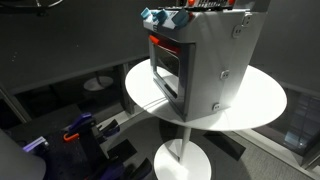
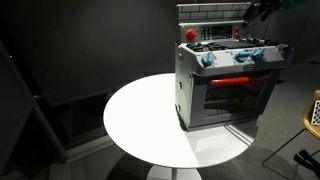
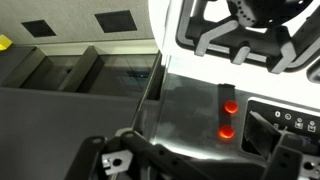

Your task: Press the top red button on the right

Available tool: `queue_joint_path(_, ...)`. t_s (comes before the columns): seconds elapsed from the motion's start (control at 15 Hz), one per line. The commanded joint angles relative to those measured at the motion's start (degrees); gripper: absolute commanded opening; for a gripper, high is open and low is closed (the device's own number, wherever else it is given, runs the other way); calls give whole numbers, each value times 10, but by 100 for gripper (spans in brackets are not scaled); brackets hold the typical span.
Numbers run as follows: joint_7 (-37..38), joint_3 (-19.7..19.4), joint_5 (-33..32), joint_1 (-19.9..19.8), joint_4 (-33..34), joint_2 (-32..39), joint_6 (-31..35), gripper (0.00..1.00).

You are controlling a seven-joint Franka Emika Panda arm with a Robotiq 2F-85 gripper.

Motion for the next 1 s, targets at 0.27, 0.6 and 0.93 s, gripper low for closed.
queue_joint_path(0.27,-54,10,75,1,-48,-63,-17,100)
queue_joint_path(0.6,-98,8,144,6,-69,-92,-37,100)
queue_joint_path(0.93,-138,7,207,10,-82,-121,-75,100)
